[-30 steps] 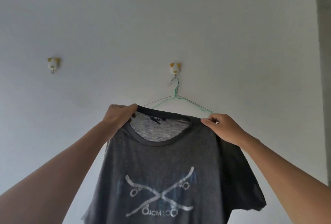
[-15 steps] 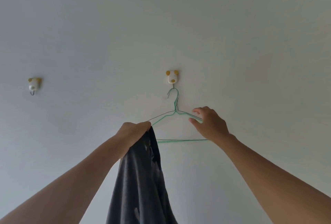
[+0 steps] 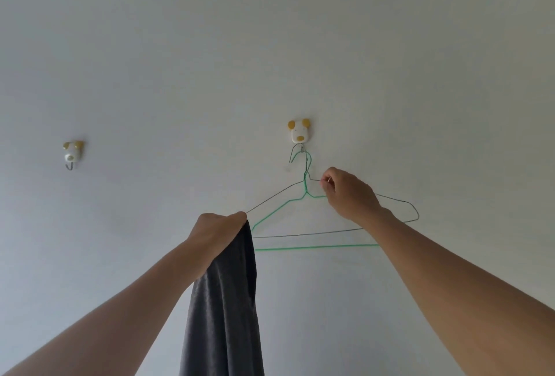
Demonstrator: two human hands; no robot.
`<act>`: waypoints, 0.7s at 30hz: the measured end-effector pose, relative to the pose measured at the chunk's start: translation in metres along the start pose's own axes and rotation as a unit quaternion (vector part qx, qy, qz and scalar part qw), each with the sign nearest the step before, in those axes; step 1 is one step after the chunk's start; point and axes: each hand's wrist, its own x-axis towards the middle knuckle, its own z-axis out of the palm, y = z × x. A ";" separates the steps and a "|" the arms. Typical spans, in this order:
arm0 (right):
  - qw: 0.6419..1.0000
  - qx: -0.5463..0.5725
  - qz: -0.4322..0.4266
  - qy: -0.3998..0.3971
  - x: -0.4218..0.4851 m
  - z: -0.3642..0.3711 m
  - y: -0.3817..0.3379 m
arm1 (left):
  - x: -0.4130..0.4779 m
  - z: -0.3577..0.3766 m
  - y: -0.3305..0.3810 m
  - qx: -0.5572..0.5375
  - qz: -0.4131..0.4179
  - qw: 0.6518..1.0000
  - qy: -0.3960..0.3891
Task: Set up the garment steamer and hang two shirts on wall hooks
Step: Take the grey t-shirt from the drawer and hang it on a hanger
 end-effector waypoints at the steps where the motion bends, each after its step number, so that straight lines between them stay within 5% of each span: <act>1: 1.000 0.005 0.009 0.001 -0.001 -0.002 0.002 | 0.001 -0.002 -0.002 -0.003 -0.003 1.000 -0.002; 9: 0.984 0.050 0.156 0.074 -0.008 -0.018 -0.014 | 0.004 -0.017 -0.016 -0.014 -0.018 1.000 0.015; 21: 0.971 0.222 0.086 0.033 -0.092 -0.017 -0.061 | -0.039 -0.056 -0.040 -0.046 -0.079 0.996 0.019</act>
